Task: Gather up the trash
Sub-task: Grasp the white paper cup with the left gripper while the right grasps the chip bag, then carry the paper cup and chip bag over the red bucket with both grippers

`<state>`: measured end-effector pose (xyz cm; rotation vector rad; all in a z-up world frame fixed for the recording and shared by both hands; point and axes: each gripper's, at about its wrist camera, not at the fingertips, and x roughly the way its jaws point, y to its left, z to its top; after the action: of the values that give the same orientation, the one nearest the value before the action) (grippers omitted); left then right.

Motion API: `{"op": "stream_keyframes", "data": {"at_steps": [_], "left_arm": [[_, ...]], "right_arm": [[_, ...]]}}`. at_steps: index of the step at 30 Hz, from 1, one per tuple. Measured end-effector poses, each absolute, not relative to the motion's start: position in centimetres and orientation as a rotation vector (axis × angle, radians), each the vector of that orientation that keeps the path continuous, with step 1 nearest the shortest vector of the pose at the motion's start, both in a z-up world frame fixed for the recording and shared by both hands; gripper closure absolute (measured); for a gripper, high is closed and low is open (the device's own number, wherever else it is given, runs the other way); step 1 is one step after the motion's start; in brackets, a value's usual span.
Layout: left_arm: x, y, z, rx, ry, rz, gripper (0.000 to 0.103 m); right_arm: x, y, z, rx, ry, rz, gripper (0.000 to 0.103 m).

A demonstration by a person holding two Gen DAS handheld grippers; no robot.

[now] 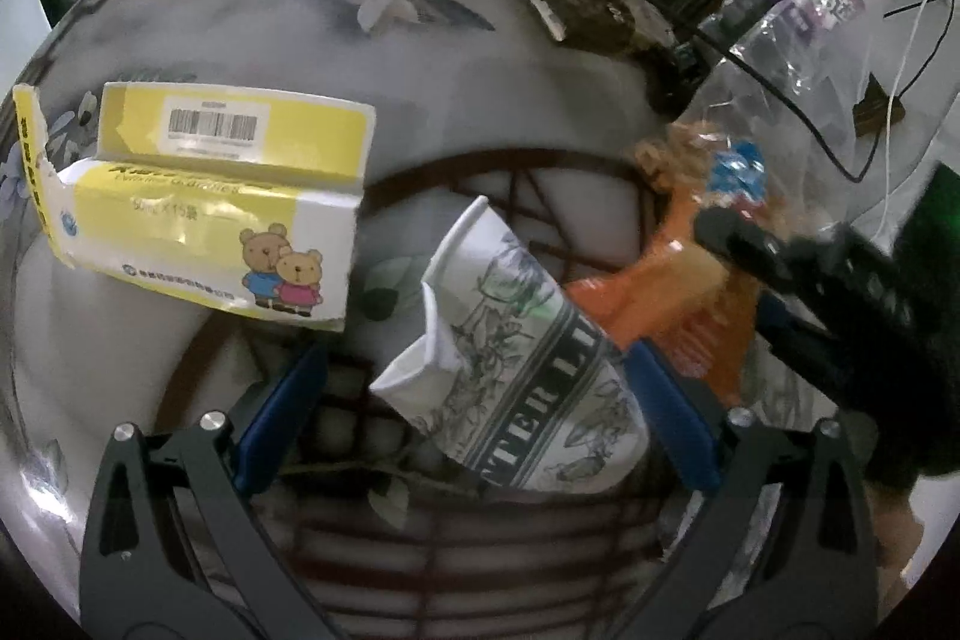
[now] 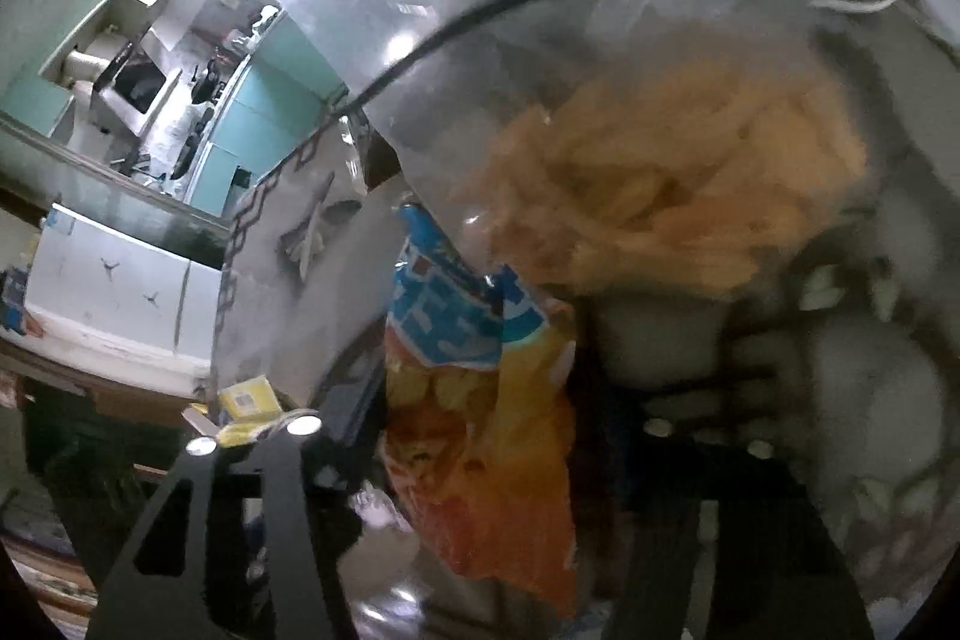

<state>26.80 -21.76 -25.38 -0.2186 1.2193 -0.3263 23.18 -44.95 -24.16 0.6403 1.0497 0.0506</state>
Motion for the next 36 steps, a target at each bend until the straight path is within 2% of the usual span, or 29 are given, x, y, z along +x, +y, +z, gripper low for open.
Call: {"op": "stream_keyframes", "data": {"at_steps": [1, 3, 5, 6, 9, 16, 27, 36], "left_arm": [[26.9, -21.8, -25.4, -0.220, 1.219, -0.334, 0.012], [26.8, -22.4, -25.2, -0.214, 1.211, -0.367, 0.026], [26.5, -23.2, -25.0, -0.169, 1.206, -0.399, 0.032], [26.1, -23.8, -24.8, -0.144, 1.202, -0.439, 0.061], [24.9, -24.7, -24.4, -0.019, 1.186, -0.472, 0.064], [20.7, -22.1, -23.4, 0.052, 1.175, -0.477, 0.064], [13.3, -14.9, -14.8, 0.076, 1.003, -0.441, 0.064], [8.6, -10.4, -10.5, 0.040, 0.915, -0.404, 0.064]], "right_arm": [[22.3, -45.1, -23.6, 0.623, 1.031, 0.041, 0.051], [20.3, -45.3, -22.4, 0.570, 0.998, 0.014, 0.053], [18.2, -45.3, -21.5, 0.535, 0.977, -0.004, 0.053], [17.0, -45.3, -21.0, 0.526, 0.968, -0.010, 0.053], [14.0, -45.0, -20.4, 0.509, 0.959, -0.024, 0.053], [8.9, -42.0, -19.4, 0.495, 0.971, -0.009, 0.053], [5.2, -33.3, -15.1, 0.388, 0.925, 0.089, 0.053], [3.2, -28.5, -11.7, 0.326, 0.866, 0.150, 0.053]]}}
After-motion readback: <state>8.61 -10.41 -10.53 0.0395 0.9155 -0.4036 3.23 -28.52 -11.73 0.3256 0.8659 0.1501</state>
